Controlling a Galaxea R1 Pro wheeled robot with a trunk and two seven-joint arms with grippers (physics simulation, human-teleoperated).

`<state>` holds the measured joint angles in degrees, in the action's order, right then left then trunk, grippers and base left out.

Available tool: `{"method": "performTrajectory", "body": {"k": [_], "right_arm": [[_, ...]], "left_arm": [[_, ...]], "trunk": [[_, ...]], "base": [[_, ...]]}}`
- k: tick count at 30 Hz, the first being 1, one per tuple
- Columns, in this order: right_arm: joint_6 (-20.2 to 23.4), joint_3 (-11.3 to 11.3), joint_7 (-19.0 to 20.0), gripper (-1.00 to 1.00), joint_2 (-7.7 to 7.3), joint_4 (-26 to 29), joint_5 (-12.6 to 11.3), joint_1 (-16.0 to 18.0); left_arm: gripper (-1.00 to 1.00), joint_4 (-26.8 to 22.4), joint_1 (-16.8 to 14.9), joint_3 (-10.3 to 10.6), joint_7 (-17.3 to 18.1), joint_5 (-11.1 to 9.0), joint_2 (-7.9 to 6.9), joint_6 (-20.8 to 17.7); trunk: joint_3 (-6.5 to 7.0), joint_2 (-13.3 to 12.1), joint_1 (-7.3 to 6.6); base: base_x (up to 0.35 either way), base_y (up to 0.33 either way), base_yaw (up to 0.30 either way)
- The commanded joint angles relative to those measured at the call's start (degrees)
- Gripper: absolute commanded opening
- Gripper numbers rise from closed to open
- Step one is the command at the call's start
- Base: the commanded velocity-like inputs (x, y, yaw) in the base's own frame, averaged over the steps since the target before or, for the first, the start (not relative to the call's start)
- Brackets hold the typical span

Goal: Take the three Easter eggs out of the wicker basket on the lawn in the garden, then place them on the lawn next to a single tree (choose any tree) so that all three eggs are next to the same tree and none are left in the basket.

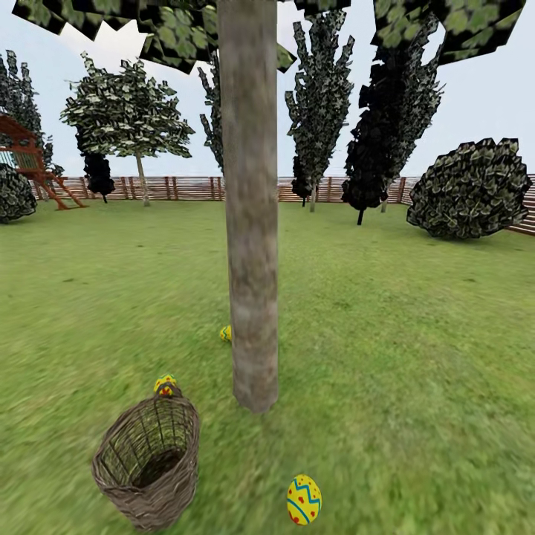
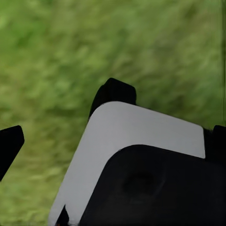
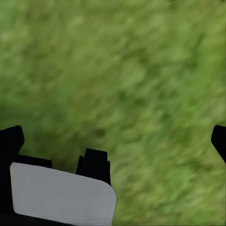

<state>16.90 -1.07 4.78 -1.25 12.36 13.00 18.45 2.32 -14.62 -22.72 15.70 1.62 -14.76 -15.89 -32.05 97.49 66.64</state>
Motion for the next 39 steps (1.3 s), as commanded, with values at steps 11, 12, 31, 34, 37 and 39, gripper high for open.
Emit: {"method": "performTrajectory", "body": {"k": [11, 12, 31, 34, 37, 39], "right_arm": [[-10.3, 0.1, 0.2, 1.00, -0.14, -8.4, 0.5, 0.0], [-10.3, 0.1, 0.1, 1.00, -0.15, -8.9, 0.5, 0.0], [-10.0, 0.2, -0.2, 1.00, -0.19, -18.0, 0.4, -3.2], [-10.0, 0.2, -0.3, 1.00, -0.24, -18.0, 0.4, -4.0], [-9.9, 0.2, -0.3, 1.00, -0.31, -18.0, 0.4, -4.2], [-9.9, 0.2, -0.3, 1.00, -0.26, -18.0, 0.4, -4.6]], "left_arm": [[1.00, 0.8, 0.2, -0.4, -0.9, 2.9, 2.94, 3.1], [1.00, 0.8, 0.3, -0.4, -2.2, 3.0, 2.99, 2.9], [1.00, 0.9, 6.3, -0.5, -9.1, 2.6, 7.89, 2.1], [1.00, 0.9, 8.0, -0.6, -9.2, 2.5, 8.96, 2.1], [1.00, 0.9, 9.3, -0.6, -9.2, 2.5, 10.04, 2.1], [1.00, 0.9, 10.1, -0.6, -9.2, 2.5, 10.67, 2.2]], "trunk": [[1.93, -4.4, -2.43], [2.11, -4.8, -2.65], [5.52, -12.4, -6.82], [6.06, -13.6, -7.48], [6.59, -14.8, -8.14], [6.95, -15.6, -8.58]], "base": [[0.000, 0.000, 0.000], [0.000, 0.000, 0.000], [0.000, 0.000, 0.000], [0.000, 0.000, 0.000], [0.000, 0.000, 0.000], [0.000, 0.000, 0.000]]}}
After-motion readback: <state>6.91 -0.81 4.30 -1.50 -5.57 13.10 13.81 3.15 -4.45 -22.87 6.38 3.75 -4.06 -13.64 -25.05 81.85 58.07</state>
